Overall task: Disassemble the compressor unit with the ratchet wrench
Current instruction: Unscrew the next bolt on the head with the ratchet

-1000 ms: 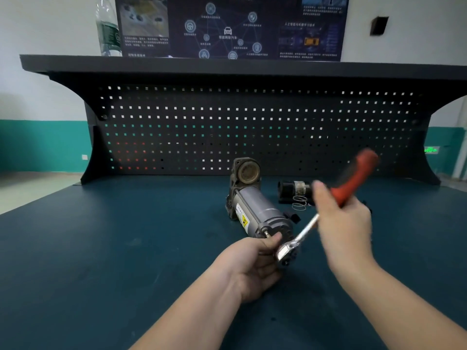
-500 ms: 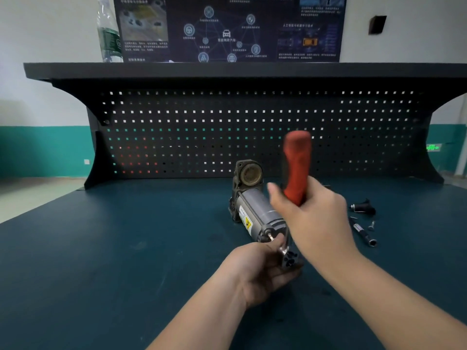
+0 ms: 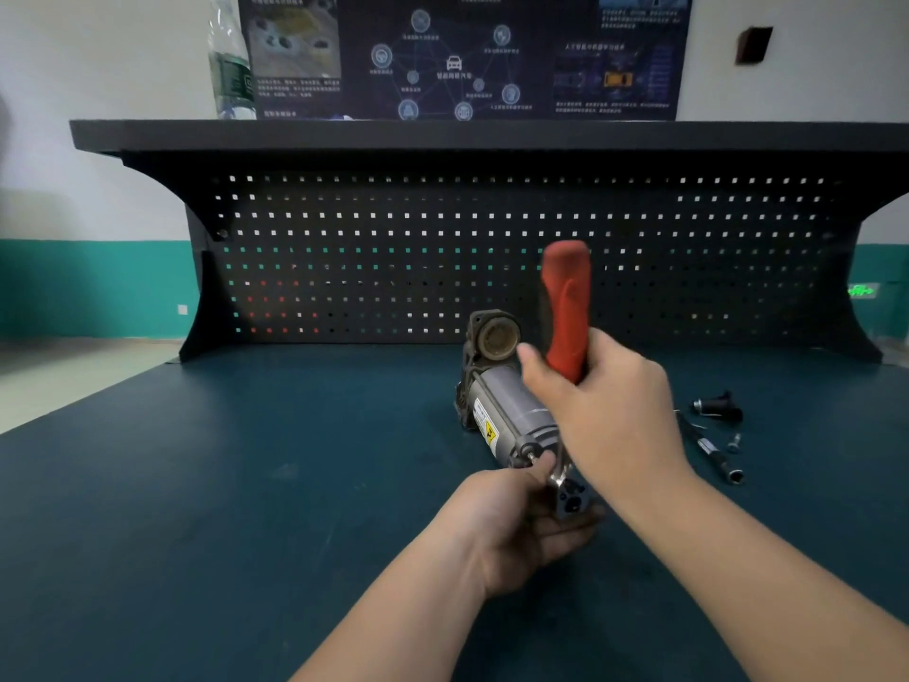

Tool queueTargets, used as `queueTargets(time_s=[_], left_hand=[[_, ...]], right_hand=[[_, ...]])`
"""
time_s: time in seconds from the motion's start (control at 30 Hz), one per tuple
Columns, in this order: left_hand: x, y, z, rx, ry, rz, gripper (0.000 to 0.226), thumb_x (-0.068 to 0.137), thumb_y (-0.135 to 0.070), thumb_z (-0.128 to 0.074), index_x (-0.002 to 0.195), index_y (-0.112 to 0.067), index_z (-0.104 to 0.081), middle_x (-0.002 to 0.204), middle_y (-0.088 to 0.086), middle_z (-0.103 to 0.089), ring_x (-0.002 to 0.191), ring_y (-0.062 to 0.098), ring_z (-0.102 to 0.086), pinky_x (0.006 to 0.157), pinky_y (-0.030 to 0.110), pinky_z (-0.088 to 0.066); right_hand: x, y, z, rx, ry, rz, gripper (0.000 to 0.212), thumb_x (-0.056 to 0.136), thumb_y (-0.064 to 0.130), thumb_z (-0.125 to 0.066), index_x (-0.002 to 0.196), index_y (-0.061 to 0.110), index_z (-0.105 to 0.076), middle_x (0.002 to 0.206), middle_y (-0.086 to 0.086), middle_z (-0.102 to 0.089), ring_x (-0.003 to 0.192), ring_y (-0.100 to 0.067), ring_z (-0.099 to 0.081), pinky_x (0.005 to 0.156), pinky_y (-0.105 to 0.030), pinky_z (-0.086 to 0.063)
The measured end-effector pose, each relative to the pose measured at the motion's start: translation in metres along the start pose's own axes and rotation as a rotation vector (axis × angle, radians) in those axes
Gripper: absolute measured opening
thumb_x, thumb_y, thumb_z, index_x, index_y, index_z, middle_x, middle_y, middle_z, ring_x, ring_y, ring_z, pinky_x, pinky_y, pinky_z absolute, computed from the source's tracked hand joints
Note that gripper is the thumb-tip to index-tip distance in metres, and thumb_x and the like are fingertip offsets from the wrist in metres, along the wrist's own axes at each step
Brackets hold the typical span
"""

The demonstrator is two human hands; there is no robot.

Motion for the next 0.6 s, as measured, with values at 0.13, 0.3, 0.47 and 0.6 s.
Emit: queueTargets(time_s=[0.13,0.3,0.47,0.6], left_hand=[[0.000,-0.001,0.002,0.003,-0.026,-0.020,0.022,0.098,-0.014,-0.045,0.106,0.001,-0.059,0.082,0.017,-0.069,0.072,0.028,-0.067,0.066,0.038,-0.056],[0.000,0.000,0.002,-0.067,-0.044,0.014,0.021,0.097,-0.013,-0.048,0.099,0.005,-0.059,0.081,0.019,-0.068,0.079,0.032,-0.064,0.066,0.041,-0.053],[0.001,-0.001,0.002,-0.059,-0.049,-0.005,0.024,0.094,-0.018,-0.054,0.100,0.004,-0.062,0.081,0.018,-0.069,0.073,0.030,-0.065,0.067,0.039,-0.057],[0.000,0.001,0.002,-0.040,-0.041,-0.002,0.021,0.096,-0.015,-0.051,0.103,0.001,-0.063,0.085,0.017,-0.069,0.071,0.027,-0.066,0.065,0.036,-0.058]], right_hand=[[-0.012,-0.021,0.006,0.133,-0.121,-0.121,0.031,0.074,0.066,-0.054,0.070,0.035,-0.057,0.051,0.016,-0.057,0.043,-0.003,-0.050,0.046,-0.024,-0.038],[-0.046,-0.117,0.000,0.598,-0.339,-1.033,0.033,0.085,0.040,-0.059,0.067,0.017,-0.045,0.053,0.001,-0.041,0.045,-0.017,-0.036,0.046,-0.026,-0.027],[-0.009,-0.077,0.011,0.287,-0.203,-0.586,0.031,0.084,0.041,-0.063,0.064,0.019,-0.055,0.044,0.005,-0.049,0.041,-0.008,-0.045,0.046,-0.027,-0.030],[-0.001,0.000,0.001,-0.029,0.003,-0.018,0.031,0.076,0.057,-0.061,0.058,0.033,-0.052,0.054,0.023,-0.057,0.051,-0.002,-0.052,0.044,-0.019,-0.035]])
Point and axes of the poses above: each hand's wrist, its own x-axis towards the middle knuckle, its own z-axis out of the back of the hand, y = z × x, the point moved 6 cm from there along x, towards the middle knuckle
